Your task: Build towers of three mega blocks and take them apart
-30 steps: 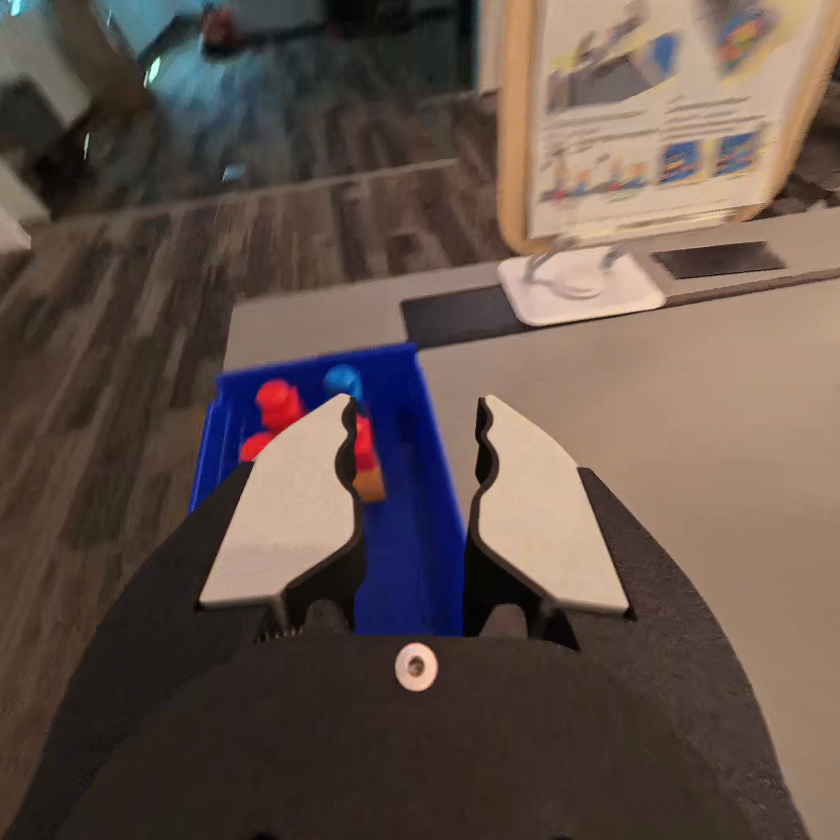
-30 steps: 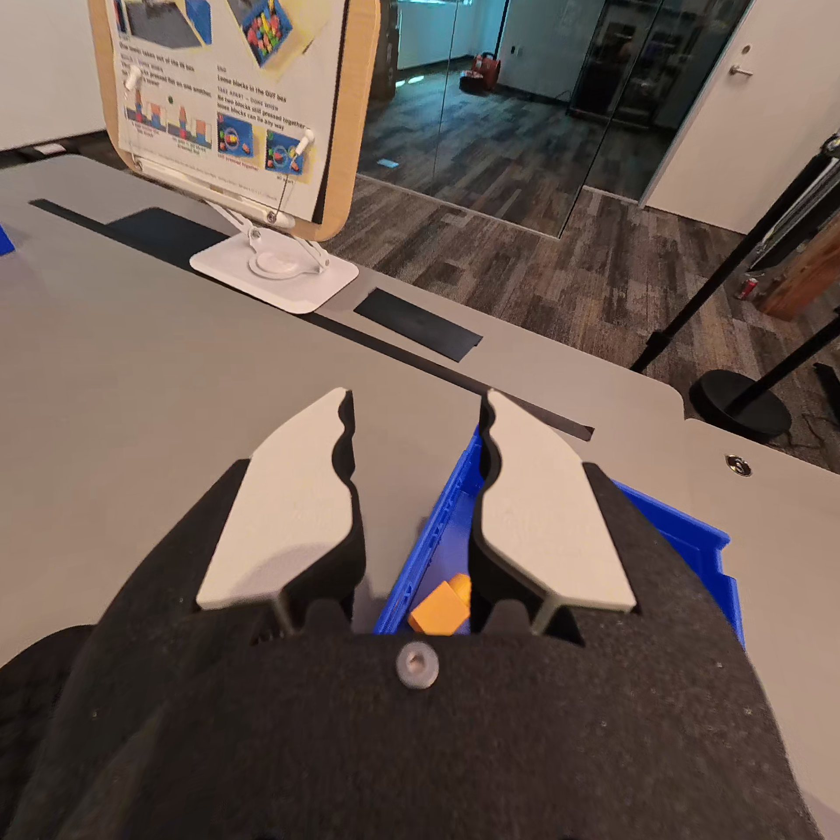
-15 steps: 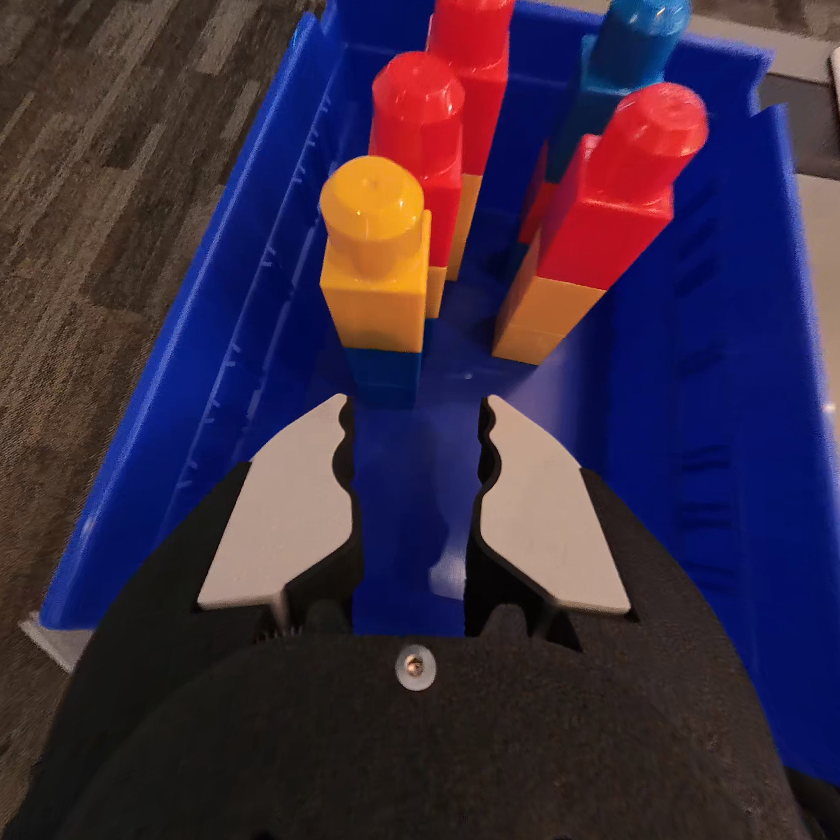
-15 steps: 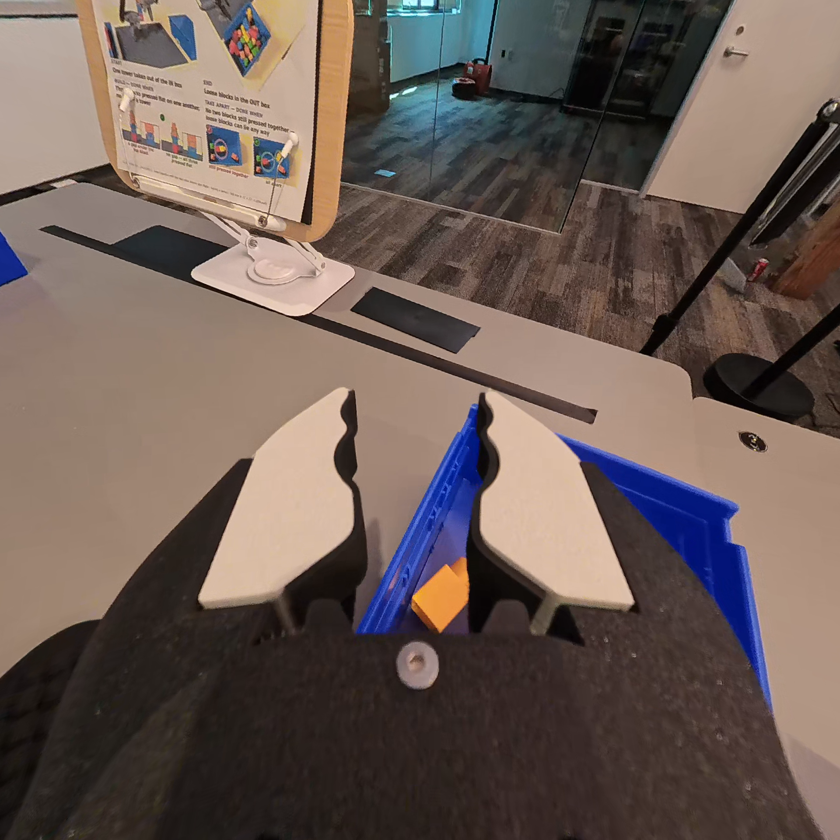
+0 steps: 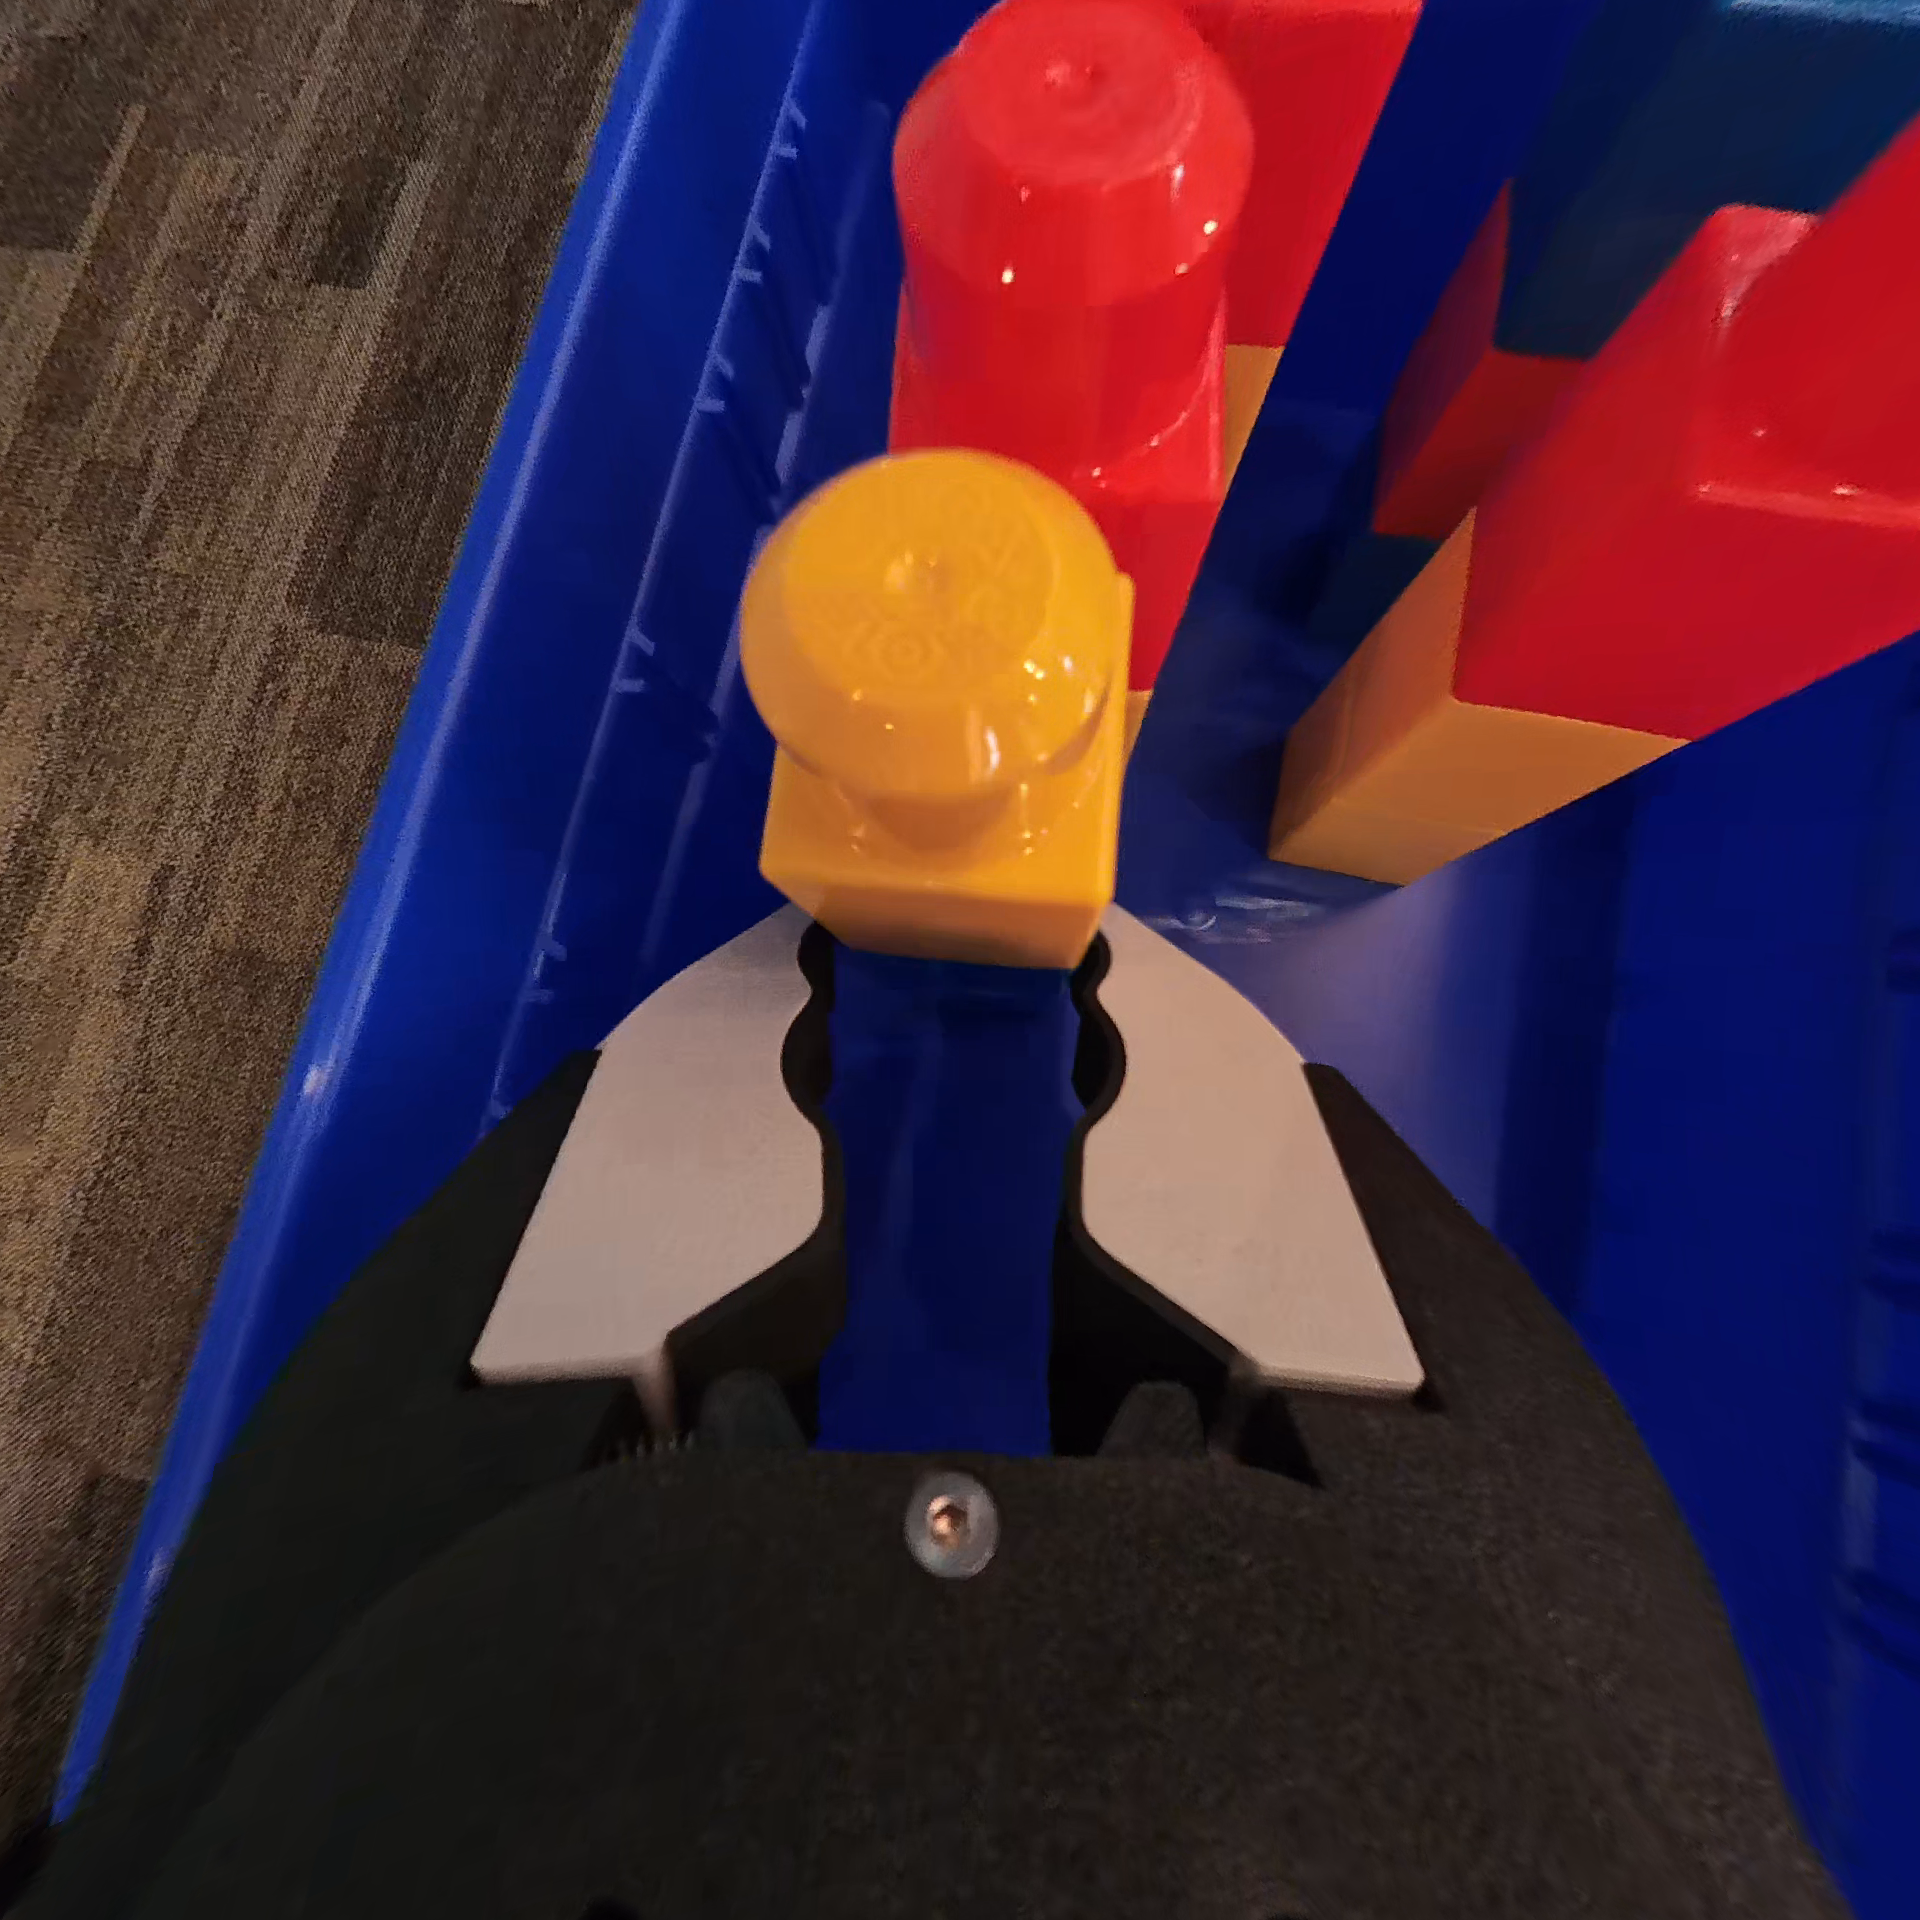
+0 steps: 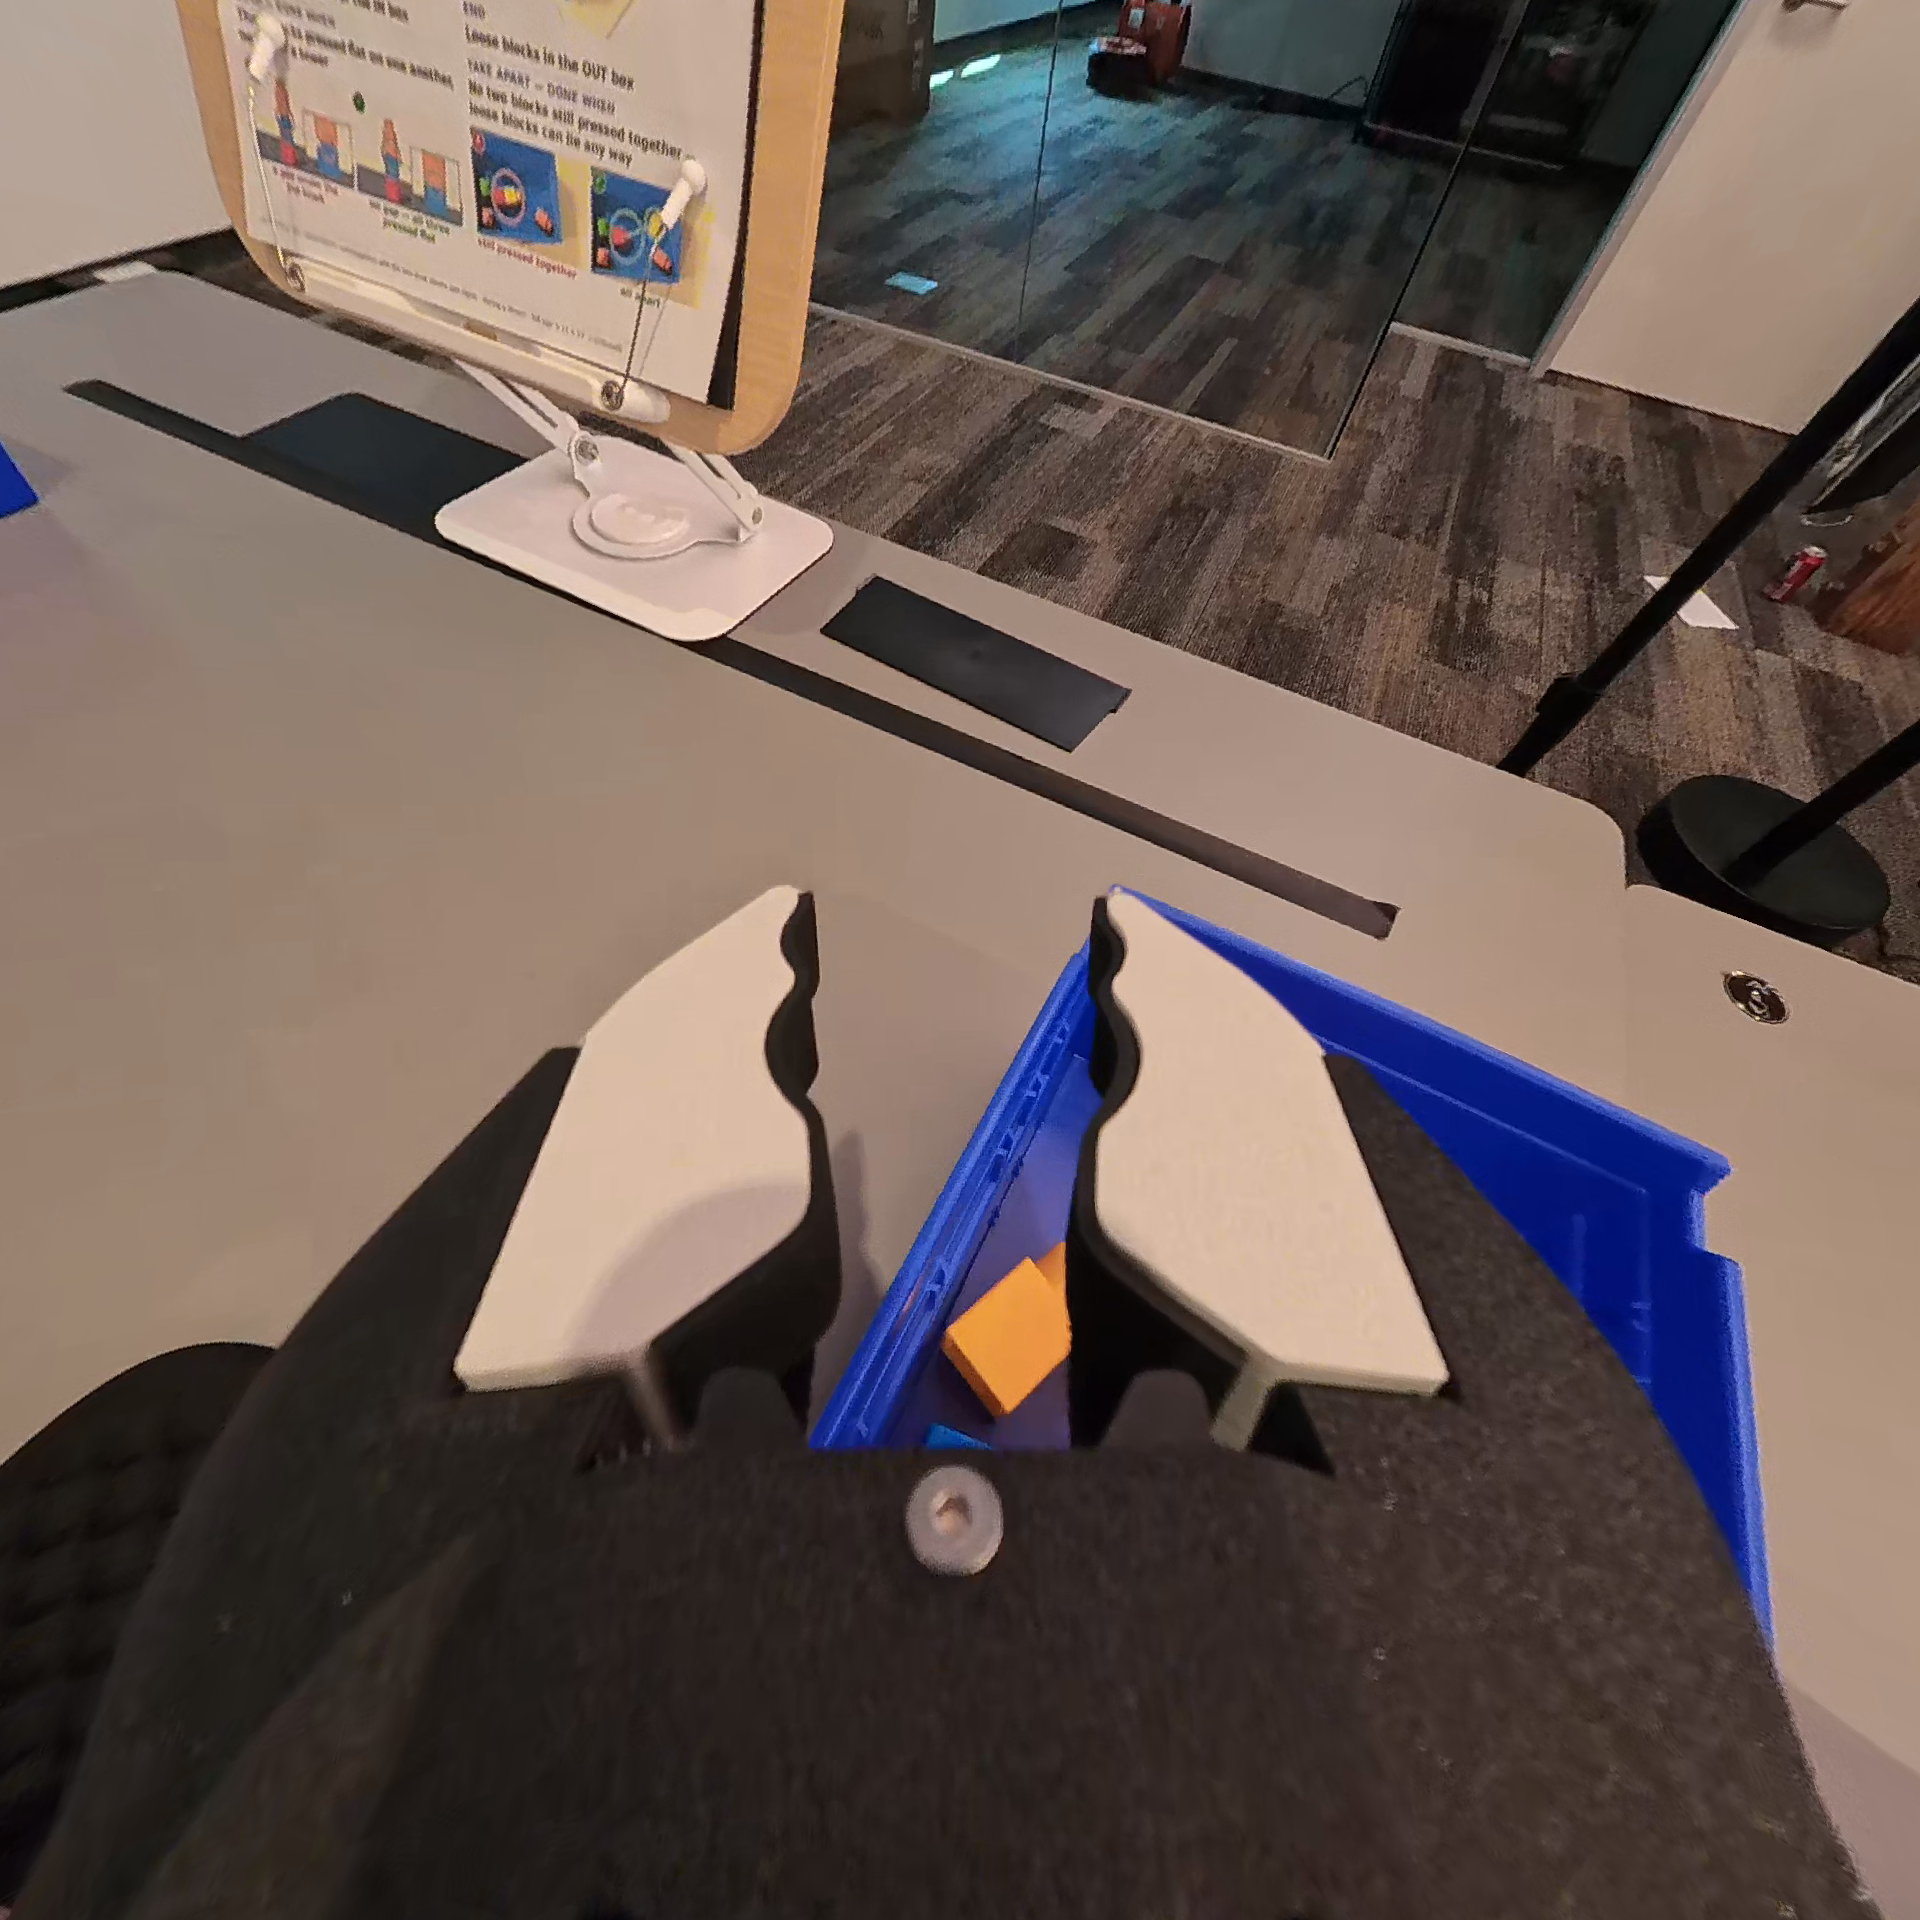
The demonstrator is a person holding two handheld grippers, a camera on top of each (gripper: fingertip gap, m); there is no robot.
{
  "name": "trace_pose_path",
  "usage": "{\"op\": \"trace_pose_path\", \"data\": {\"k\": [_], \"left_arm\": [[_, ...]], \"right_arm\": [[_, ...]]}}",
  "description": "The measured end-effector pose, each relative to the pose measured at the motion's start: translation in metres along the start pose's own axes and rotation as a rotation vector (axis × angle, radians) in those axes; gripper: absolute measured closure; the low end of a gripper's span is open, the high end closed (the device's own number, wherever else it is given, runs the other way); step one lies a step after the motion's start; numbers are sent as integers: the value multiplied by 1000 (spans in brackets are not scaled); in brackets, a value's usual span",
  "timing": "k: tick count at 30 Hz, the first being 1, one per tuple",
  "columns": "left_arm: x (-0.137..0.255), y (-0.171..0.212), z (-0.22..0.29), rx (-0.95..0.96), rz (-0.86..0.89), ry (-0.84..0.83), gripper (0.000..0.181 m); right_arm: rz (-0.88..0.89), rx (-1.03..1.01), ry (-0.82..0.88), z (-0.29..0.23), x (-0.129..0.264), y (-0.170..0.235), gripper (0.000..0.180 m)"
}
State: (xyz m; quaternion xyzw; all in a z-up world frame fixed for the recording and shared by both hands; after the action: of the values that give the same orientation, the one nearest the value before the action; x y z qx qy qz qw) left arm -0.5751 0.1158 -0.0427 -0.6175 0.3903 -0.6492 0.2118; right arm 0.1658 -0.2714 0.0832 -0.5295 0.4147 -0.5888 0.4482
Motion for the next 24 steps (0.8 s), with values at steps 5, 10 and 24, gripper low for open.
{"op": "trace_pose_path", "data": {"k": [5, 10, 24], "left_arm": [[-4, -2, -1, -36, -17, -9, 142], [0, 0, 0, -63, -24, 37, 143], [134, -24, 11, -55, 343, 204, 144]], "right_arm": [[-18, 13, 0, 0, -3, 0, 131], [-21, 2, -3, 1, -3, 2, 131], [-43, 11, -12, 1, -7, 2, 131]]}}
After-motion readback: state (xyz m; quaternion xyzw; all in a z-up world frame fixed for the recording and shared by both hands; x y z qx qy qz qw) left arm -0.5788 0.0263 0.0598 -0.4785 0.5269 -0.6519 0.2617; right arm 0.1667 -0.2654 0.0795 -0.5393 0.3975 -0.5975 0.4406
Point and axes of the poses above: each gripper's, where its closed fingertips meet, x back along the fingers, y out of its underside, z = x × y across the jaws, the point moved 9 cm from there along x, back along the fingers, and after that the axes turned 8 degrees about z, right-handed, at the moved point
